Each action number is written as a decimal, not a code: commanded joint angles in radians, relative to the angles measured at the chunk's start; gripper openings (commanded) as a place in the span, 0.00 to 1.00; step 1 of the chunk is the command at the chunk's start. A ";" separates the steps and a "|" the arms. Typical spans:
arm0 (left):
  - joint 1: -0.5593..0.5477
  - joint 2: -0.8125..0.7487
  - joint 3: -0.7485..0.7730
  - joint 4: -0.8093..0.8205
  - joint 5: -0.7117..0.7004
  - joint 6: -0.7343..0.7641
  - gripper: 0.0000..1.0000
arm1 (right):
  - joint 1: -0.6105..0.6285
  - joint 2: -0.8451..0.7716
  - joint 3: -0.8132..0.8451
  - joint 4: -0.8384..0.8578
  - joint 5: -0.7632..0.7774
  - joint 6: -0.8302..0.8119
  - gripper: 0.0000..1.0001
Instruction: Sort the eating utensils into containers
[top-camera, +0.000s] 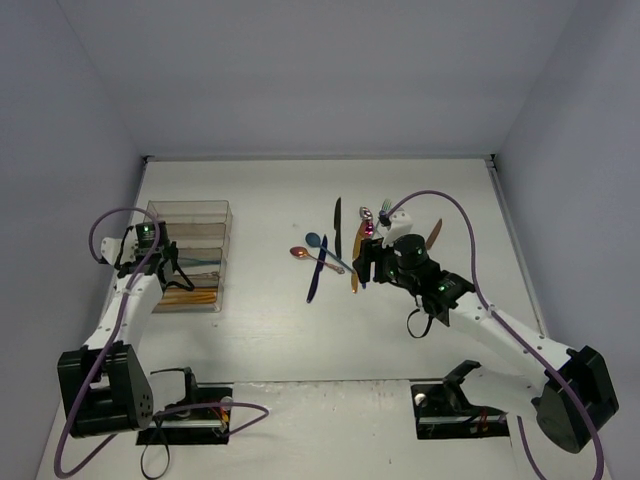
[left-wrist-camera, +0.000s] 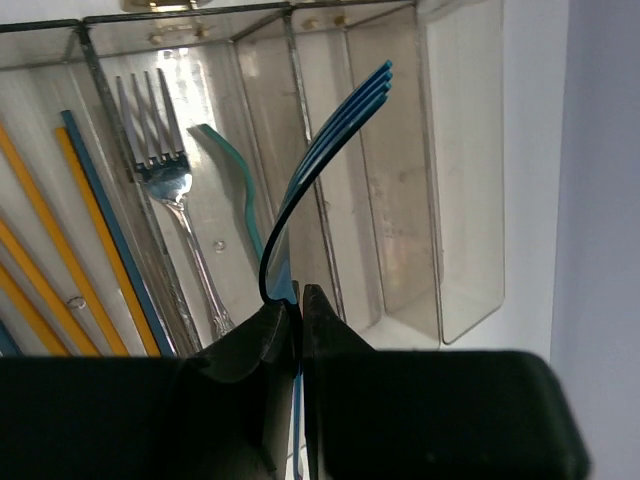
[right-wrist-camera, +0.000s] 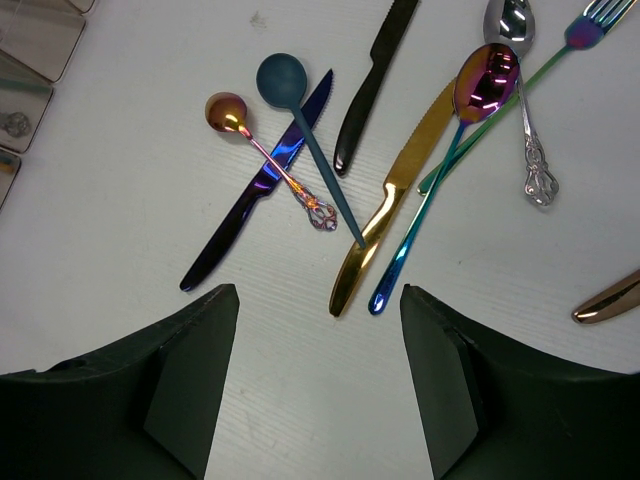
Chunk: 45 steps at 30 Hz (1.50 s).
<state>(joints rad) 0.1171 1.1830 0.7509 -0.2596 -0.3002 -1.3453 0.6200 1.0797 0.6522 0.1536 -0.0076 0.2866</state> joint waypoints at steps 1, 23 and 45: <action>0.011 0.030 0.004 0.018 -0.052 -0.090 0.04 | -0.011 -0.016 0.001 0.055 -0.034 -0.010 0.63; 0.018 0.075 0.002 0.037 0.007 -0.073 0.53 | -0.018 -0.002 0.021 0.050 -0.010 0.012 0.64; -0.172 -0.047 0.218 0.028 0.511 0.911 0.67 | -0.249 0.571 0.443 -0.008 0.321 0.262 0.55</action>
<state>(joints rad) -0.0041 1.1899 0.9808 -0.2387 0.0996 -0.6749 0.3861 1.5804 0.9808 0.1136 0.2363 0.4887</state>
